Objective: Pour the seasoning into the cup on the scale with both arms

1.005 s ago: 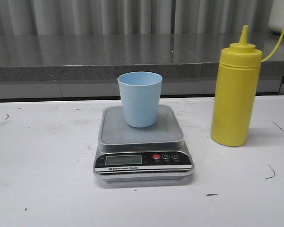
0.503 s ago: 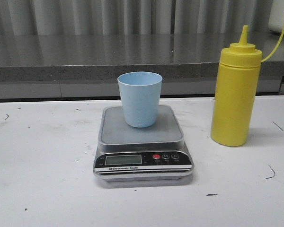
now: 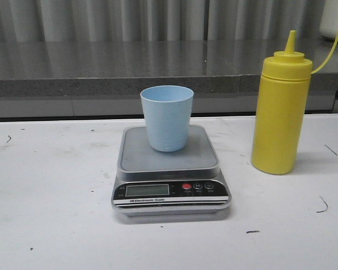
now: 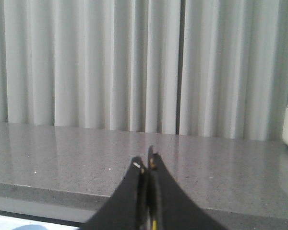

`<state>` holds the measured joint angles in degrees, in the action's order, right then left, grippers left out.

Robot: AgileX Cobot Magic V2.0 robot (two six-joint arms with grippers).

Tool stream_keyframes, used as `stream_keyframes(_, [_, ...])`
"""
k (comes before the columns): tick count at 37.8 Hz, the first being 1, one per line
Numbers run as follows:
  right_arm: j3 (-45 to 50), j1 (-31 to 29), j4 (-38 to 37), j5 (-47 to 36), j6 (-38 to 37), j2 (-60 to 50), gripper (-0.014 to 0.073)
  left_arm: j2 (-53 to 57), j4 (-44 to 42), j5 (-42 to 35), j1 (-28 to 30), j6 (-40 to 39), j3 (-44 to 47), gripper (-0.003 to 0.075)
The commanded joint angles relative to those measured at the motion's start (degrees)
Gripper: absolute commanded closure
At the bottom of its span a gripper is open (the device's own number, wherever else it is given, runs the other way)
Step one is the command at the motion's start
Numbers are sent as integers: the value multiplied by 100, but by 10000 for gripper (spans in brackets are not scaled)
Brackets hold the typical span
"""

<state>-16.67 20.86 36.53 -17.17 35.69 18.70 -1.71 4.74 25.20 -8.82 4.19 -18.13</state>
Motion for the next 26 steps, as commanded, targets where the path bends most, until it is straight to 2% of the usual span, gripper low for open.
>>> stream_keyframes(1, [-151,-20,-81,-375,64,20,663,-43,-129,-882,20,-243,49,740])
stream_keyframes(6, [-151,-20,-81,-375,64,20,663,-48,-200,-1304,321,-517,339,740])
stream_keyframes(16, [-151,-20,-81,-375,64,20,663,247,-179,-1464,1219,-527,966,740])
stream_keyframes(26, [-151,-20,-81,-354,64,20,663,299,-75,-1640,1364,-527,1609,740])
